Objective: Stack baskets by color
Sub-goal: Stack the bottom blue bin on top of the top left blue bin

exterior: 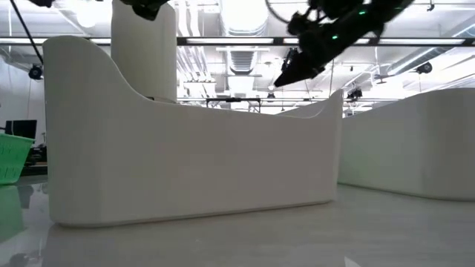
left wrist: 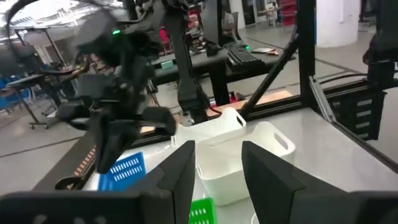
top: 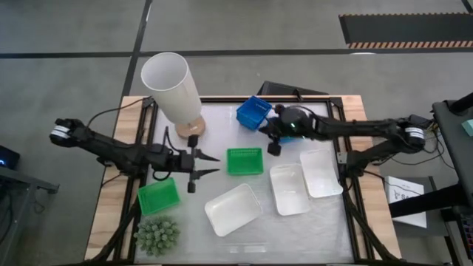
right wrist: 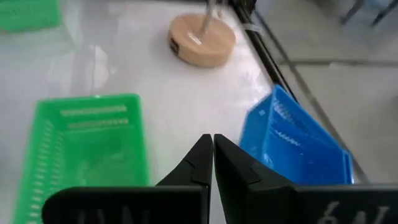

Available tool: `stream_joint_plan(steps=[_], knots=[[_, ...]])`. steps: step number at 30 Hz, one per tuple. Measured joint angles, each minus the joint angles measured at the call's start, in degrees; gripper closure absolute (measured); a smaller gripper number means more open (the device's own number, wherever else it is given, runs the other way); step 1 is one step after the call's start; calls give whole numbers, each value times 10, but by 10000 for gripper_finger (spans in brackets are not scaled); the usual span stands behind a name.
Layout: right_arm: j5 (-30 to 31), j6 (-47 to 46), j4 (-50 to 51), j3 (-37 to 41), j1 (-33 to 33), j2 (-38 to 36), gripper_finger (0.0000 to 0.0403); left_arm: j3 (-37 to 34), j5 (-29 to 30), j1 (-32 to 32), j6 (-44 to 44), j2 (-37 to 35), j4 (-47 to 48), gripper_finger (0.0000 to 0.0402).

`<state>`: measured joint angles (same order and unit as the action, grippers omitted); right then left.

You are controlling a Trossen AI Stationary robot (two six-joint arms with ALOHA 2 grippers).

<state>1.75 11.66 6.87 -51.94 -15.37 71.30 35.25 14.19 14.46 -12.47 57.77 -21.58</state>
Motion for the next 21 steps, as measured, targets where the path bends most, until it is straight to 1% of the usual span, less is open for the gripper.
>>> stream_joint_plan(steps=[4,6,8,12,17,21], knots=[[-65,4,60,-66,-45,46,390,-11,1,0,-3,-18,-3,285],[-102,3,79,-90,-64,64,379,-15,1,-1,-4,-20,-5,285],[-125,8,98,-110,-76,80,360,-20,1,-1,-4,-24,0,285],[-138,45,141,-143,-95,107,303,-22,1,-1,-12,-25,-3,285],[-138,62,168,-159,-122,127,227,-15,11,-1,-94,-25,-4,285],[-140,61,152,-156,-139,143,186,-12,13,-1,-141,-25,-5,285]])
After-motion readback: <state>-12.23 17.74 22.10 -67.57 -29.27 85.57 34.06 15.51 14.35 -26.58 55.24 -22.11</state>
